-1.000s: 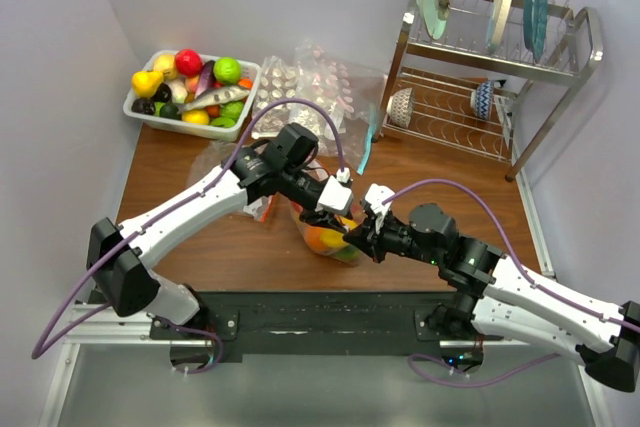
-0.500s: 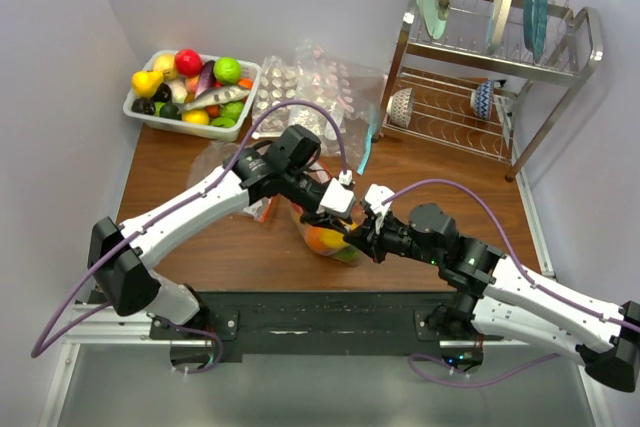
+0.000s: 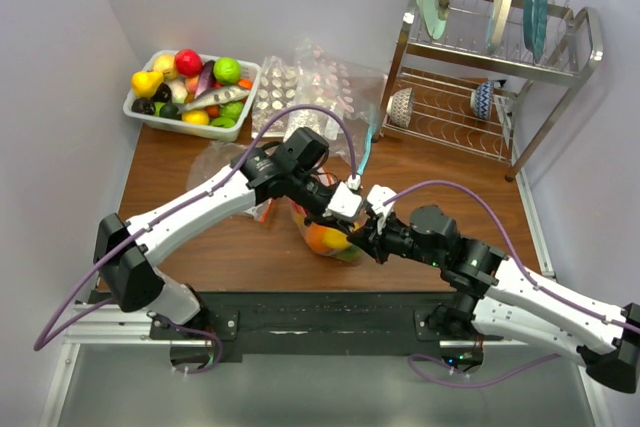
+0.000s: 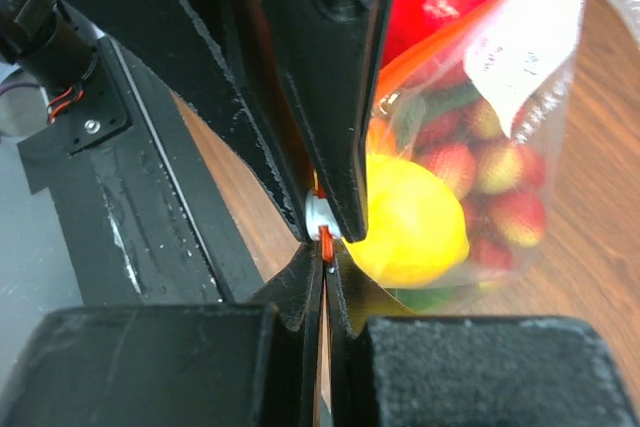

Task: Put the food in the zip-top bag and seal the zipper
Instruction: Zip the zipper food storage bag at the center of the board.

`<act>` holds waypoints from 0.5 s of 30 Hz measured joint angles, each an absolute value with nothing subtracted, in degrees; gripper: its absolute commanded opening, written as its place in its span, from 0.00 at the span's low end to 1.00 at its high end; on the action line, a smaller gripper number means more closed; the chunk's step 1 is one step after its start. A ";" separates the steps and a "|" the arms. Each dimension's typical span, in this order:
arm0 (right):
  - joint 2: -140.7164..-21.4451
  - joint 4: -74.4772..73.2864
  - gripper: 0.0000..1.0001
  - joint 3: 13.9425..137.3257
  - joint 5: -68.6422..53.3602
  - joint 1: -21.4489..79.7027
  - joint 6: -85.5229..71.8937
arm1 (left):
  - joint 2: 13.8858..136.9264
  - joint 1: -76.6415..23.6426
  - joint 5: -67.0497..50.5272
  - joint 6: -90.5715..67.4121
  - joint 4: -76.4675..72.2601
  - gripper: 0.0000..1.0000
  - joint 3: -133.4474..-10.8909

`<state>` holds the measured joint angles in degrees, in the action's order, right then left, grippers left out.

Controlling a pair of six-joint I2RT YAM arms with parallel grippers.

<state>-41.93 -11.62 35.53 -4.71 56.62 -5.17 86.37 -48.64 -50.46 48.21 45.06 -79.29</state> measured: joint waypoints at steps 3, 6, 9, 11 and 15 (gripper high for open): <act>-39.48 -12.12 0.00 35.07 -3.22 56.62 -5.19 | 86.24 -49.06 -49.65 48.18 44.27 0.00 -79.35; -36.62 -11.88 0.00 34.30 -1.52 56.62 -5.45 | 85.89 -49.08 -49.25 48.05 43.24 0.00 -79.33; -33.65 -11.25 0.00 33.28 -0.12 56.66 -5.69 | 85.34 -48.73 -49.01 47.66 42.61 0.00 -79.33; -32.14 -10.87 0.00 32.88 0.80 56.73 -6.00 | 85.08 -48.34 -48.84 47.48 42.37 0.00 -79.35; -30.68 -9.85 0.02 32.36 2.09 56.75 -6.46 | 84.60 -47.62 -48.82 46.59 41.60 0.00 -79.33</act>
<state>-30.68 -9.85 32.36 2.09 56.75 -6.46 84.60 -47.62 -48.82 46.59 41.60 -79.33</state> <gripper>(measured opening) 0.007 0.077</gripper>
